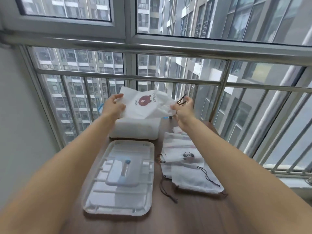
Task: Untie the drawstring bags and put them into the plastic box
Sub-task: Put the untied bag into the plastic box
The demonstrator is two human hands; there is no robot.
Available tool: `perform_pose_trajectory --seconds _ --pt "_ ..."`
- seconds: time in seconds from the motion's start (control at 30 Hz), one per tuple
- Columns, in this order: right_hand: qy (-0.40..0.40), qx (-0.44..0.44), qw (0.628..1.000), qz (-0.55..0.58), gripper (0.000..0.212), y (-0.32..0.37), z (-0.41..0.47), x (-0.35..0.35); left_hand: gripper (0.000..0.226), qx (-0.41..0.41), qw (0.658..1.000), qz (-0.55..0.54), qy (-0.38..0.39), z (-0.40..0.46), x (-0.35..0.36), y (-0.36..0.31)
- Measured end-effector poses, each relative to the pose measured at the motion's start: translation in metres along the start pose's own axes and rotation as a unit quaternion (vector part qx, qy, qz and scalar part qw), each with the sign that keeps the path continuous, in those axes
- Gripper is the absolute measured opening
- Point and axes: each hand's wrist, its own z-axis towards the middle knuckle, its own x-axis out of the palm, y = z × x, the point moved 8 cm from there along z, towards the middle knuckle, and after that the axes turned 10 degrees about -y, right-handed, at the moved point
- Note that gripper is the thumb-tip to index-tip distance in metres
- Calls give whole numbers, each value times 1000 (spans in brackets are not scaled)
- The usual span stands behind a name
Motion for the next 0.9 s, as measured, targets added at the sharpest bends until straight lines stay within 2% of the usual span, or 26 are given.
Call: perform_pose_trajectory --seconds 0.07,0.17,0.33,0.47,0.53,0.6,0.63,0.7,0.77,0.83,0.9 --pt "-14 -85 987 -132 68 4 12 16 52 9 998 64 -10 28 -2 -2" --pt "14 -166 944 -286 54 3 32 46 53 35 989 144 -20 63 3 -1" --pt "84 -262 831 -484 38 -17 63 97 50 87 947 311 8 104 18 15" --pt "127 -268 701 -649 21 -45 85 125 51 84 909 408 35 129 19 35" --pt "144 -254 659 -693 2 -51 89 133 48 91 889 444 55 135 24 41" --pt "168 -241 625 -723 25 -61 98 141 45 102 861 492 82 142 33 44" --pt "186 -224 609 -738 29 -65 101 143 45 107 844 517 96 145 38 45" --pt "216 -187 560 -778 20 -76 105 145 48 109 809 564 124 148 47 48" --pt "239 -164 519 -804 23 -84 107 145 53 106 779 601 142 151 54 55" --pt "261 -156 479 -823 30 -89 107 150 56 92 763 620 157 154 59 62" --pt "280 -143 460 -831 32 -93 107 151 54 82 754 630 167 156 63 66"
